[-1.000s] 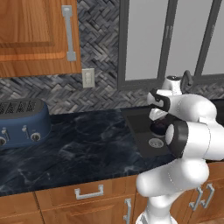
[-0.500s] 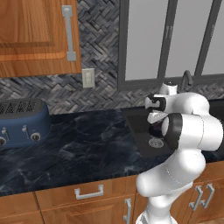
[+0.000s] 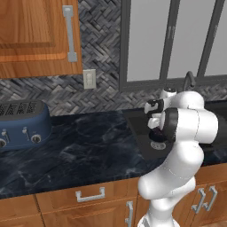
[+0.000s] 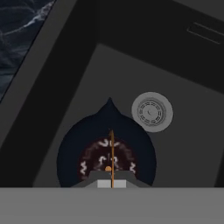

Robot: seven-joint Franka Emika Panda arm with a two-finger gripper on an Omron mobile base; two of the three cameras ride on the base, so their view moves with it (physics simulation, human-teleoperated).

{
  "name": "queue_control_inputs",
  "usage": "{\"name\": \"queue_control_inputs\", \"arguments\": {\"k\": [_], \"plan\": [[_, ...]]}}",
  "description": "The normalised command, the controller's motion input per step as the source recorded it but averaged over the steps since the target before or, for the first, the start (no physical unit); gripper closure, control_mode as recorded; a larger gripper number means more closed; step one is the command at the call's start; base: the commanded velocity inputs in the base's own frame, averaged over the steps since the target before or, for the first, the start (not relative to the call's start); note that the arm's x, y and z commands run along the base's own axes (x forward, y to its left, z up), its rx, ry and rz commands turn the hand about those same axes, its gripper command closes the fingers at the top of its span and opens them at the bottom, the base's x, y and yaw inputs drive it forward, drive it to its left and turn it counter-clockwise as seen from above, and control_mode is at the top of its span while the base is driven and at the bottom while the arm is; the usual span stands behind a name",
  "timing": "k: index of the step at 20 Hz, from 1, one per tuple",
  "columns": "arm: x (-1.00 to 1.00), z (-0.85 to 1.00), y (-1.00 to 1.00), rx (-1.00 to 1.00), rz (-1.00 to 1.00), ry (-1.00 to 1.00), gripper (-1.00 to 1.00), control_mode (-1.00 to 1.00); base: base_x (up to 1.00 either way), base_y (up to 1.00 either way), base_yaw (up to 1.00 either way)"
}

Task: Place the teapot in the left basin and the bowl in the right basin of the sink.

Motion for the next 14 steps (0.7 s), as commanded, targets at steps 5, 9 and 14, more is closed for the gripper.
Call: {"name": "queue_control_inputs", "arguments": {"k": [5,9,14], "plan": [[0.15,-0.33,-0.02,0.03,0.0,0.01,1.0,-1.0,0.0,0.0,0.0],[0.16,-0.33,-0.03,0.06,0.0,0.04,1.0,-1.0,0.0,0.0,0.0],[0.15,-0.3,-0.01,0.03,0.0,0.04,1.0,-1.0,0.0,0.0,0.0]]}}
